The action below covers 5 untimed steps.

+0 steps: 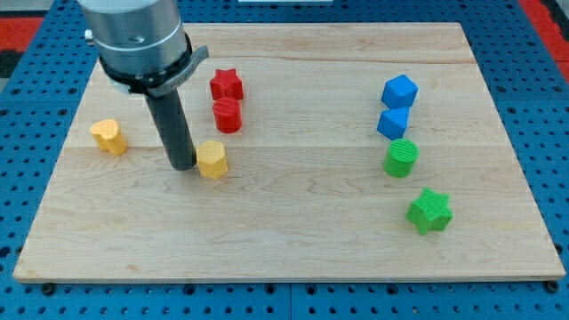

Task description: Separate the yellow blocks from each other

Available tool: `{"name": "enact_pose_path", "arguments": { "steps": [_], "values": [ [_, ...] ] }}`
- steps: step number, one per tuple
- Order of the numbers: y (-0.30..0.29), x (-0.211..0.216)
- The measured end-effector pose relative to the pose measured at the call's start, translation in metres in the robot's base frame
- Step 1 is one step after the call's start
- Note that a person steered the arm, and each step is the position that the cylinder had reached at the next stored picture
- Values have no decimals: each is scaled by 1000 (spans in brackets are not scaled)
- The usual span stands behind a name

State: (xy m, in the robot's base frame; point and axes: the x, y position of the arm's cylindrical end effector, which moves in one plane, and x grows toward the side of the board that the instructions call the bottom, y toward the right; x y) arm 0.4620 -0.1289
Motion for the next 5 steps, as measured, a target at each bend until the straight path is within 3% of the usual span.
{"name": "enact_pose_path", "arguments": {
  "steps": [1,2,4,5],
  "values": [
    [-18,-47],
    [-76,-63],
    [-108,-15],
    [-133,-12]
  ]
}}
